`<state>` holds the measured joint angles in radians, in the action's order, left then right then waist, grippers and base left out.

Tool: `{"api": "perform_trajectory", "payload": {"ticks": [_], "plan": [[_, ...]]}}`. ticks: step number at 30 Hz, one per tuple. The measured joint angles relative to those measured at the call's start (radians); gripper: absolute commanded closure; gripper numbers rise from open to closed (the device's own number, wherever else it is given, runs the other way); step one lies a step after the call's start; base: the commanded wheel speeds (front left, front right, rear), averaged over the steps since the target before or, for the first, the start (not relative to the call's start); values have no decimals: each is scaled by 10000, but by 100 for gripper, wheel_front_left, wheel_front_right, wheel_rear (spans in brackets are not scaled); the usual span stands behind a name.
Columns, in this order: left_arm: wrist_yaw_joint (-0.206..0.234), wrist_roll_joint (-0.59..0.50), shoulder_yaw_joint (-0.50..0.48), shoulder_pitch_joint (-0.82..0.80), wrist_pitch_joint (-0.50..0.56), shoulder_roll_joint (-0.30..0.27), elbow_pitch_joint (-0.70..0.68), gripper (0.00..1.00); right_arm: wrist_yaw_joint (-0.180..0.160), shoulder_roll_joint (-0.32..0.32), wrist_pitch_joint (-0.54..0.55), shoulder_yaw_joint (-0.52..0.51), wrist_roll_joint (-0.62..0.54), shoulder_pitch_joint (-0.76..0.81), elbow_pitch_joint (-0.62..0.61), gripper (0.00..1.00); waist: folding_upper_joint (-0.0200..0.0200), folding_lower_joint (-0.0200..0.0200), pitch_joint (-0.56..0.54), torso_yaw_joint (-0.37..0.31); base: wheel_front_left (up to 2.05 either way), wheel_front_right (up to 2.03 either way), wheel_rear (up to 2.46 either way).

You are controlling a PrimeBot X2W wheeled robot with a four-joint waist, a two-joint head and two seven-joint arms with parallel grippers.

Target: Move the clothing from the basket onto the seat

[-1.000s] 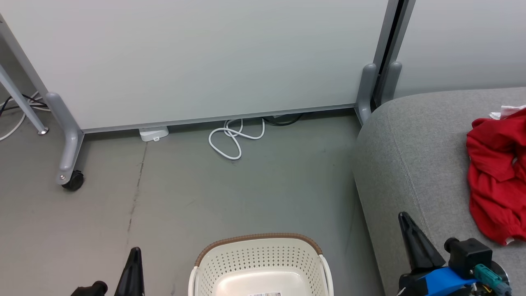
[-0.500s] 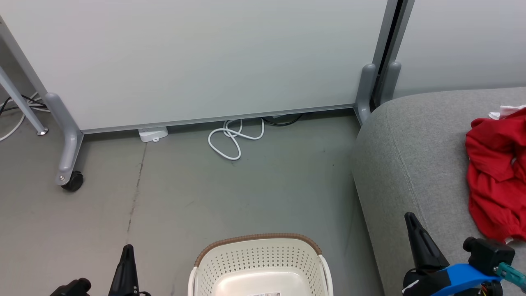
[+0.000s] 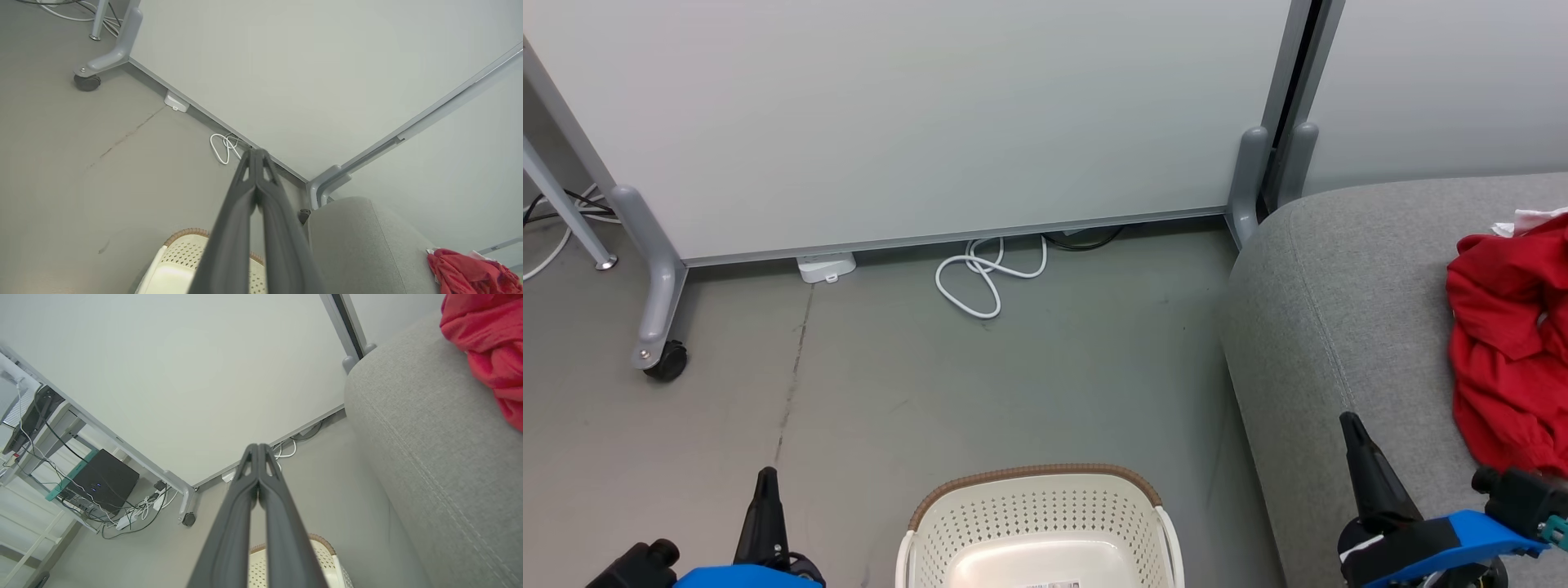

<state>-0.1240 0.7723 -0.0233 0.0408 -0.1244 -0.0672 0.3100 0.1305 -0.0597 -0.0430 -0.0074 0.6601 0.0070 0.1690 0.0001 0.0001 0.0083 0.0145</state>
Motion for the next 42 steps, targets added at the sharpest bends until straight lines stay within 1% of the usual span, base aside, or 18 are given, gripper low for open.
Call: {"api": "perform_trajectory", "payload": {"ticks": [22,42], "plan": [[0,2589,-284,-447,719,61,-205,100,0,-54,384,-203,3039,-290,219,100,0,0,-12,-33,0,0,0],[0,4502,-502,-773,1285,96,-337,100,0,-69,688,-385,5242,-579,389,100,0,0,-22,-63,0,0,0]]}}
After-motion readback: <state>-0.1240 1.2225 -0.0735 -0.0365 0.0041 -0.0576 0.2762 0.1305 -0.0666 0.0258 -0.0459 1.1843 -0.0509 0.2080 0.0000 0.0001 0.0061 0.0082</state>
